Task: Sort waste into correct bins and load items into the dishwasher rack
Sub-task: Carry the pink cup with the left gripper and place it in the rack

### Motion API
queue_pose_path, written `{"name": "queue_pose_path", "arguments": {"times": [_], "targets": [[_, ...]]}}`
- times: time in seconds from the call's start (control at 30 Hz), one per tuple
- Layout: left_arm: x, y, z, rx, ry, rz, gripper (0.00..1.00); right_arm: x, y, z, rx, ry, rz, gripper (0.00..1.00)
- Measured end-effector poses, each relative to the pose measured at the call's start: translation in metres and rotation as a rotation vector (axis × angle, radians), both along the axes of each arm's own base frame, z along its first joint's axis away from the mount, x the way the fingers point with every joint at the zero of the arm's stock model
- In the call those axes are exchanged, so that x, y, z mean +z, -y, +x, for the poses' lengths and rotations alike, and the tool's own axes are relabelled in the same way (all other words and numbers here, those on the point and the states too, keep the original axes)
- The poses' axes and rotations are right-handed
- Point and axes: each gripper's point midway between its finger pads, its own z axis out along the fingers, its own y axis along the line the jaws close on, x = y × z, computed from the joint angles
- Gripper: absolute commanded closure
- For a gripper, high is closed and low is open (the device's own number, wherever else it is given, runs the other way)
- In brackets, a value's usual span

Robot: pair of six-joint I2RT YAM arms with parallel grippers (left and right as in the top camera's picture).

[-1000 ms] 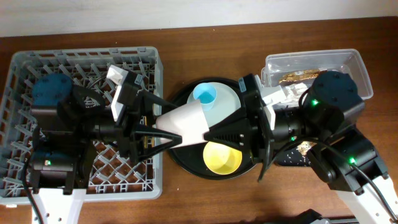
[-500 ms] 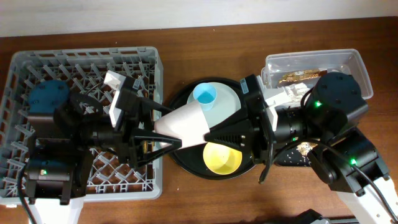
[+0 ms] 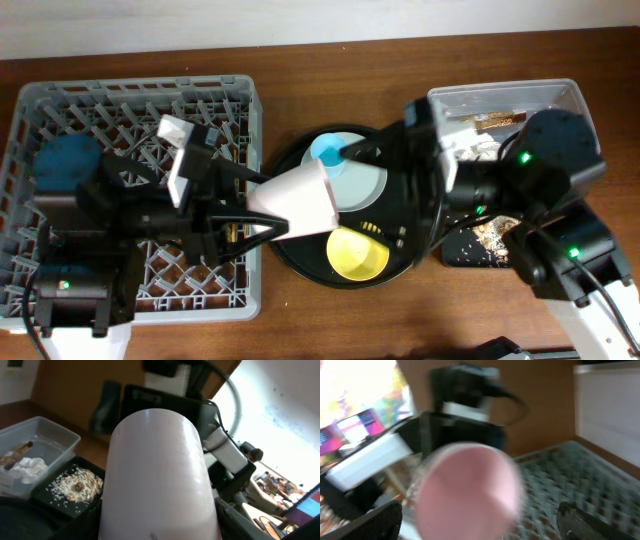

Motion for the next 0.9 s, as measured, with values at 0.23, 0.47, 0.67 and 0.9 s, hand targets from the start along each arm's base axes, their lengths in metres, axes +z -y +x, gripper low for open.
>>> {"name": "queue_pose_path", "arguments": {"times": [0.23, 0.47, 0.67, 0.9], "targets": [[0.000, -0.048, 0.034, 0.200, -0.016, -0.008, 0.55, -0.085, 0.079, 0.053, -0.366, -0.502, -0.132, 0.01], [-0.025, -0.079, 0.094, 0.446, -0.138, 0.016, 0.55, -0.177, 0.112, 0.076, -0.600, -0.840, -0.365, 0.01], [-0.083, -0.109, 0.124, 0.753, -0.367, 0.156, 0.57, -0.227, 0.118, 0.099, -0.611, -0.996, -0.447, 0.01], [-0.161, -0.154, 0.148, 0.957, -0.611, 0.615, 0.57, -0.279, 0.119, 0.114, -0.586, -1.155, -0.512, 0.01]]}}
